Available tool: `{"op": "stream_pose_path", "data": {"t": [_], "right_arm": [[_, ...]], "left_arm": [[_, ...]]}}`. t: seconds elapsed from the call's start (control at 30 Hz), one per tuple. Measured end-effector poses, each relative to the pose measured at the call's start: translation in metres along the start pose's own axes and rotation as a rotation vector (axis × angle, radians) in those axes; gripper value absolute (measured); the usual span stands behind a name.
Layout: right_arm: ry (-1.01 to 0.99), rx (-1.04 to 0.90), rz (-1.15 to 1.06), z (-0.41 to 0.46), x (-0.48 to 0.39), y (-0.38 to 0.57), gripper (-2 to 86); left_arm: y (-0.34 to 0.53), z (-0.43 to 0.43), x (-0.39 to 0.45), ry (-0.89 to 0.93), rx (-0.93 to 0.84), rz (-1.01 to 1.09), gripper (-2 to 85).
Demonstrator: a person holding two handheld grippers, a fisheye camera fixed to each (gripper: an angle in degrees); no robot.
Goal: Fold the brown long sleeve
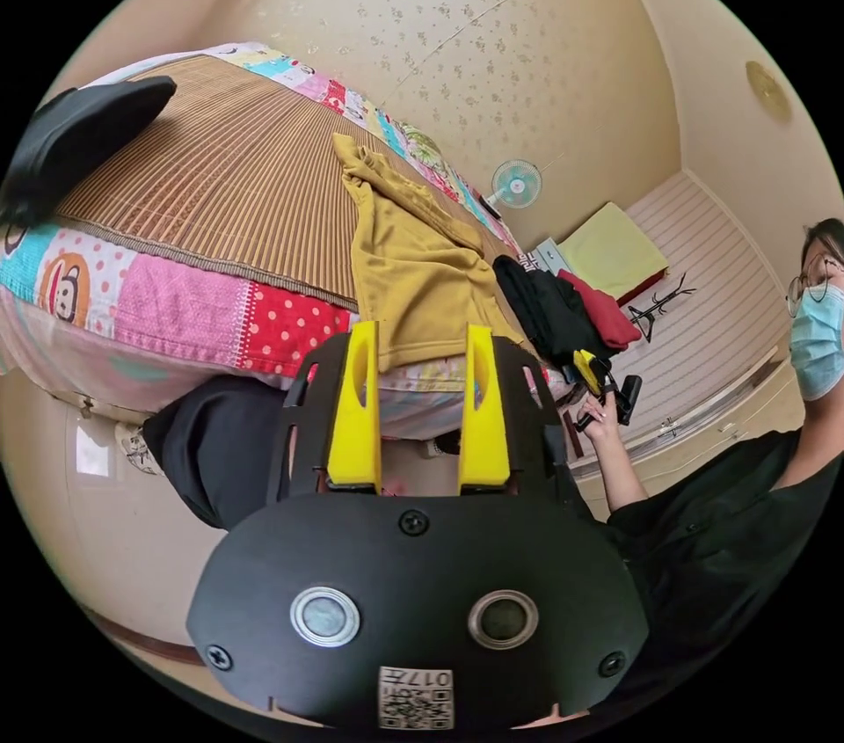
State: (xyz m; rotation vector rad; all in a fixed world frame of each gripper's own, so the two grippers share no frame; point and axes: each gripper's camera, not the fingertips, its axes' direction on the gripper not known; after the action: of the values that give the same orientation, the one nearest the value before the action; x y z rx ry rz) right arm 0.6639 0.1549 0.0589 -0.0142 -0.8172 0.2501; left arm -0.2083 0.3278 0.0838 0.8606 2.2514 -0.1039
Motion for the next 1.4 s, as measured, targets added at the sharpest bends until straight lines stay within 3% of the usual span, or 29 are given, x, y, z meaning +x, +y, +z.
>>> {"op": "stream_pose_path", "data": {"t": [0.33,0.67,0.8,0.9,1.07,1.13,1.23,1.4], "right_arm": [[0.172,-0.181,0.056,0.066,0.011,-0.049,14.1],[0.144,-0.262,0.142,0.151,0.04,-0.104,13.8],[0.195,-0.323,0.16,0.182,0.049,-0.111,11.8],[0.228,-0.394,0.169,0.194,0.05,-0.103,6.1],[0.142,-0.246,0.159,0.147,0.042,-0.088,3.6],[-0.016,-0.165,0.146,0.105,0.035,-0.087,3.1],[-0.199,-0.114,0.084,0.057,0.021,-0.084,2.8],[-0.259,-0.109,0.07,-0.002,0.014,-0.065,2.5]], "left_arm": [[-0.018,0.02,-0.006,0.038,-0.006,-0.074,10.5],[-0.041,0.053,-0.026,-0.006,-0.14,-0.173,13.6],[-0.046,0.061,-0.031,-0.059,-0.183,-0.204,14.2],[-0.044,0.071,-0.04,0.019,-0.239,-0.229,11.2],[-0.039,0.038,-0.052,0.093,-0.184,-0.205,6.4],[-0.042,0.008,-0.056,0.288,-0.131,-0.155,6.2],[-0.047,-0.032,-0.051,0.387,-0.116,-0.071,5.9],[-0.041,-0.074,-0.045,0.53,-0.106,0.005,5.9]]}}
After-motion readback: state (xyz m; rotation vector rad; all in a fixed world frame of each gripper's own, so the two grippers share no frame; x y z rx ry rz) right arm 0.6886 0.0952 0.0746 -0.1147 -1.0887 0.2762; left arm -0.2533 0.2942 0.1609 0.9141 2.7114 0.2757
